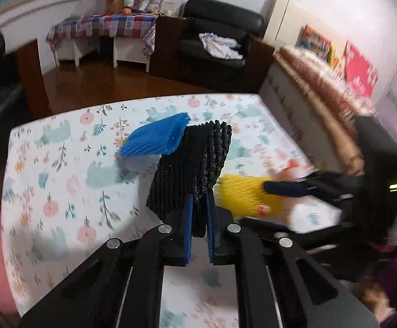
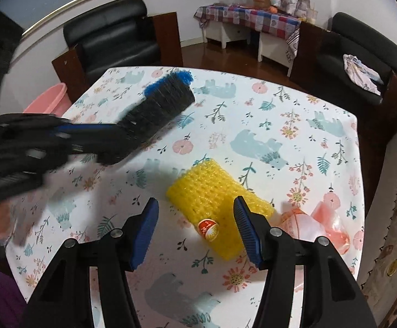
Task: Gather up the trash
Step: 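Grasp the black mesh with the left tool while the right tool grasps the yellow net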
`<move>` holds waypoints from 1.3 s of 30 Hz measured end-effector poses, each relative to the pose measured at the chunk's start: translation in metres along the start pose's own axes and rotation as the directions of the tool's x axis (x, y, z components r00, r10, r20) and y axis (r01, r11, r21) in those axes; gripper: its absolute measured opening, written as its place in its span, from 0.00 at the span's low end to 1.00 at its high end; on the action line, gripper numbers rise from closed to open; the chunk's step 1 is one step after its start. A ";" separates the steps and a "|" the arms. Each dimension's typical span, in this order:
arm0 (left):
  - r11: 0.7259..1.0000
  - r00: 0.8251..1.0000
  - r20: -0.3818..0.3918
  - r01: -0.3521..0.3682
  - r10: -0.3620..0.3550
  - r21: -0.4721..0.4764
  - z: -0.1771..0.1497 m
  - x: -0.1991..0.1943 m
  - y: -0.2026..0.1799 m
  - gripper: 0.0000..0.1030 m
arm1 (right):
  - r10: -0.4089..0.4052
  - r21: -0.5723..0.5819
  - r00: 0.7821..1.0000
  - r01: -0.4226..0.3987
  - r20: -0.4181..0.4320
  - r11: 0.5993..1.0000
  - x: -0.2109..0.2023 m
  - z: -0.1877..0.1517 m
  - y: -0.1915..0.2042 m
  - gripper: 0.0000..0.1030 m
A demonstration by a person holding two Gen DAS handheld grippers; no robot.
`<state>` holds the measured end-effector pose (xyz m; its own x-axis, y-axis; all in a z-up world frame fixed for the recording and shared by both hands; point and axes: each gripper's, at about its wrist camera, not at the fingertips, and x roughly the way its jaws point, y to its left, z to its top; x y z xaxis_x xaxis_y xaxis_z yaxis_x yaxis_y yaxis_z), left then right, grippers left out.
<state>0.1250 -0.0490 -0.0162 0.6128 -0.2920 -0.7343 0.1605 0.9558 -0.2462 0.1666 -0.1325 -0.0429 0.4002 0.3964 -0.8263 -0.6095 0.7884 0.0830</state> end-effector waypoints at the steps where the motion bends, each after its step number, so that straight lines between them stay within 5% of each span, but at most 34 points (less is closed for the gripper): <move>1: 1.000 1.000 0.008 0.011 -0.011 -0.010 -0.002 -0.009 0.000 0.08 | -0.007 -0.008 1.000 0.007 -0.005 1.000 0.002 0.000 0.001 0.55; 8: 0.997 0.998 0.061 0.018 -0.014 -0.076 -0.017 -0.055 0.003 0.08 | -0.093 -0.020 0.996 0.093 -0.012 0.995 0.014 0.002 0.005 0.52; 10: 0.996 0.998 0.065 0.013 -0.007 -0.090 -0.022 -0.063 0.005 0.08 | -0.125 0.001 0.992 0.125 0.002 0.992 0.015 0.002 0.004 0.32; 13: 0.995 0.997 0.076 0.002 0.005 -0.100 -0.030 -0.076 0.007 0.08 | -0.066 0.076 0.998 0.065 0.016 0.995 0.009 0.002 -0.004 0.11; 26: 0.986 0.993 0.105 -0.036 0.054 -0.161 -0.056 -0.098 0.017 0.08 | 0.031 0.172 0.993 -0.051 0.116 0.984 -0.043 -0.018 0.023 0.09; 39: 0.968 0.981 0.119 -0.129 0.156 -0.214 -0.062 -0.106 0.025 0.08 | 0.131 0.148 0.969 -0.164 0.208 0.975 -0.077 -0.007 0.068 0.09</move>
<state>0.0157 0.0043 0.0163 0.7177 -0.1330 -0.6835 -0.0889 0.9560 -0.2794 0.0894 -0.1126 0.0228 0.4503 0.5858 -0.6738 -0.5585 0.7736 0.2993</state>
